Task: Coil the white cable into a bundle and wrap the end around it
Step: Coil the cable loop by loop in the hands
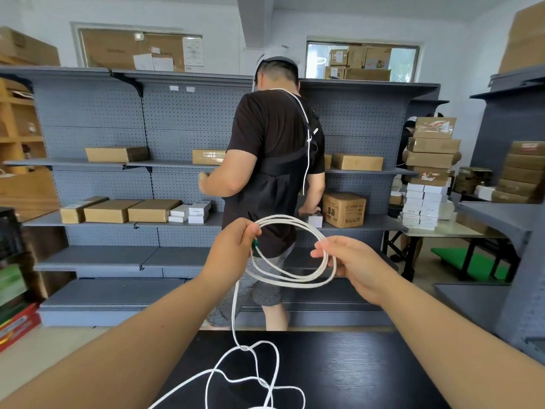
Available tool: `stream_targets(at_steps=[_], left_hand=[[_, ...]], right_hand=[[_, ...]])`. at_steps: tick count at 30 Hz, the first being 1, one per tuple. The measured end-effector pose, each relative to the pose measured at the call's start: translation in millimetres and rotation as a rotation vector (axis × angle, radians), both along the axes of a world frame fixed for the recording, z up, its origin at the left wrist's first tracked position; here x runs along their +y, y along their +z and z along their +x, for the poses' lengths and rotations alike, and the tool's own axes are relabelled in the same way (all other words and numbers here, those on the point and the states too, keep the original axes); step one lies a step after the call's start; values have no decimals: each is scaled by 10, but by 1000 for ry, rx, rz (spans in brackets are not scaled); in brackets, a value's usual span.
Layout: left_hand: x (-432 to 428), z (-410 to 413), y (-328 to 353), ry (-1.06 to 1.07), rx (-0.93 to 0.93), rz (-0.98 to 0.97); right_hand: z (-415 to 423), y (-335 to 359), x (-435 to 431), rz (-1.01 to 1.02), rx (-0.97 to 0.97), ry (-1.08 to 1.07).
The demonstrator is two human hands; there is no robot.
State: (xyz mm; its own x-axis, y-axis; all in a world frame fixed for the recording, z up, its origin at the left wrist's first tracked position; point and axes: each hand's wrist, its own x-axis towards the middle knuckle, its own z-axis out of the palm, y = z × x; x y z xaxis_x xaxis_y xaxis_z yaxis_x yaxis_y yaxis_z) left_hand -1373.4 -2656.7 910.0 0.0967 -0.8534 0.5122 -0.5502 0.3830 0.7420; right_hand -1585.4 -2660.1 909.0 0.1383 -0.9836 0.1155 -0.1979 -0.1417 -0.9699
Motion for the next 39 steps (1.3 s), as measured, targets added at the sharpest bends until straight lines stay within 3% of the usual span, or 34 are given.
stream_targets(at_steps=[9, 14, 16, 20, 22, 31, 39], left_hand=[[20, -108, 0, -92, -322, -42], [2, -152, -50, -99, -388, -36], [19, -131, -85, -158, -331, 12], [51, -58, -144, -484, 184, 375], [55, -7, -152, -572, 293, 502], [47, 158, -331, -738, 279, 817], [26, 213, -263, -620, 106, 664]], right_hand=[[182, 177, 3, -213, 482, 140], [249, 198, 17, -329, 773, 93], [236, 207, 38, -342, 816, 74], [158, 250, 79, -407, 893, 85], [114, 276, 88, -421, 924, 103], [-68, 380, 115, -457, 927, 75], [-131, 391, 160, -477, 976, 39]])
